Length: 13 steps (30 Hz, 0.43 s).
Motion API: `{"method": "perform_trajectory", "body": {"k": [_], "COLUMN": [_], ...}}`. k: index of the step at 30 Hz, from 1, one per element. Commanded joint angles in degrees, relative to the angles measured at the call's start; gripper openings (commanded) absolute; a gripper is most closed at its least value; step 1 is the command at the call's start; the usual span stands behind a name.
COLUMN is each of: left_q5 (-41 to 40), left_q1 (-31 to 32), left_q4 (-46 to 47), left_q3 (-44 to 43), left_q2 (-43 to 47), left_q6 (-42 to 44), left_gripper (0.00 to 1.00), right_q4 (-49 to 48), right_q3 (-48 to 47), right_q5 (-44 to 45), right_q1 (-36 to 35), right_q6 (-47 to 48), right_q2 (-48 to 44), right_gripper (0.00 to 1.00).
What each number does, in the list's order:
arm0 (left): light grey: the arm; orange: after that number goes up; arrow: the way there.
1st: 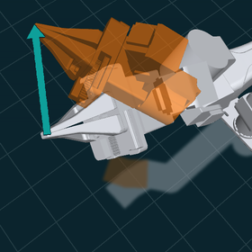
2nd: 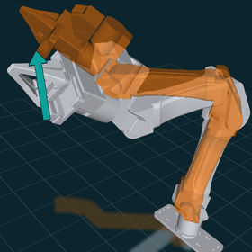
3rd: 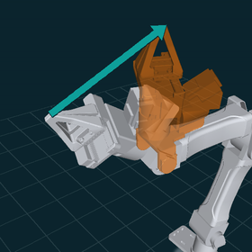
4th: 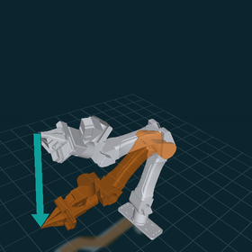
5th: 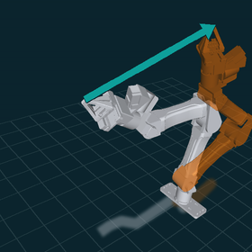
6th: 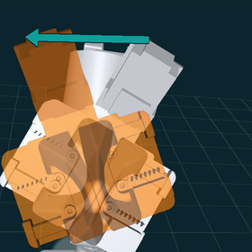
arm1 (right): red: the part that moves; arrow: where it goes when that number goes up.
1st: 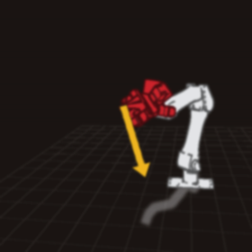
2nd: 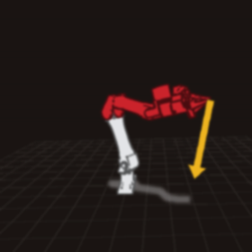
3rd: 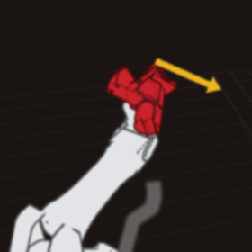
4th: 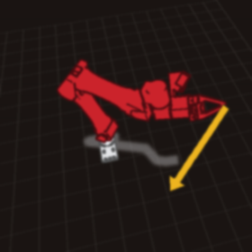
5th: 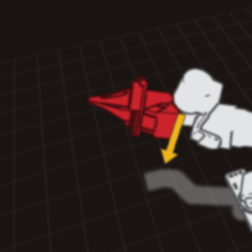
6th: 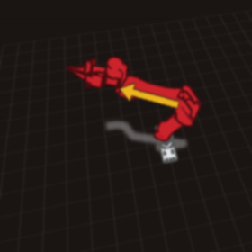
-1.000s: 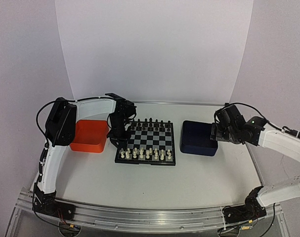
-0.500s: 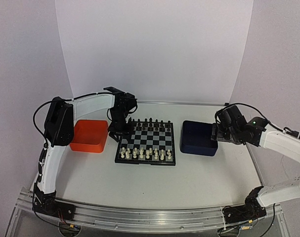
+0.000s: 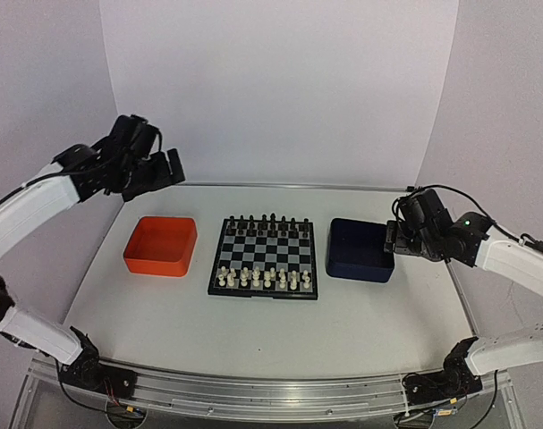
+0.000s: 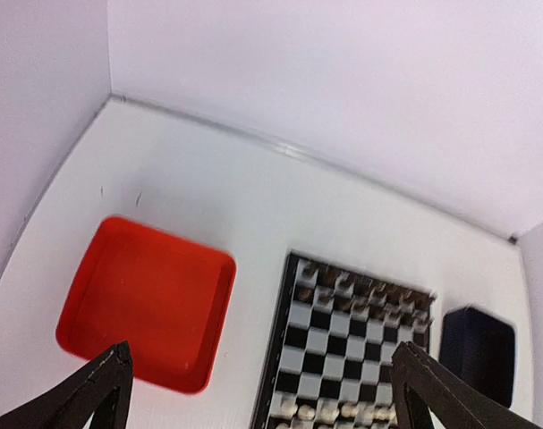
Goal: Set up the chess pieces on the board
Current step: Reset both arms
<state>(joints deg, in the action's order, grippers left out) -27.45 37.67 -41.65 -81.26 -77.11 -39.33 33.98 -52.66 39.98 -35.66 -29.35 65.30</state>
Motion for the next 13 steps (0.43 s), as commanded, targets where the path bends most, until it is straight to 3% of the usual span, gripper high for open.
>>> {"method": "perform_trajectory", "body": {"k": [1,4,9,13], "left_q5": [-10.29,-10.66,-10.42,-10.05], "left_q1": [-0.44,-0.49,-0.5,-0.49], "left_q4": [17.54,15.14,7.0,5.65], "left_q3": [16.12,18.55,14.19,12.36], "left_q2": [10.04,11.31,6.55,4.41], "left_q6": [-5.29,-7.05,-9.3,-9.76], "left_gripper": [1.0,1.0,1.0,1.0], "right_q4": [0.08,0.13,0.13,0.08], "right_q3": [-0.92,-0.8,-0.72,-0.64], "right_q5": [-0.68,0.3,1.46,3.36], "right_q1": [0.06,0.06,0.04,0.05], "right_q6": [-0.15,-0.69,0.42,1.51], "right_q2": [-1.09,-0.82,-0.76,-0.96], "right_gripper": [0.95,0.95,0.96,0.96]}}
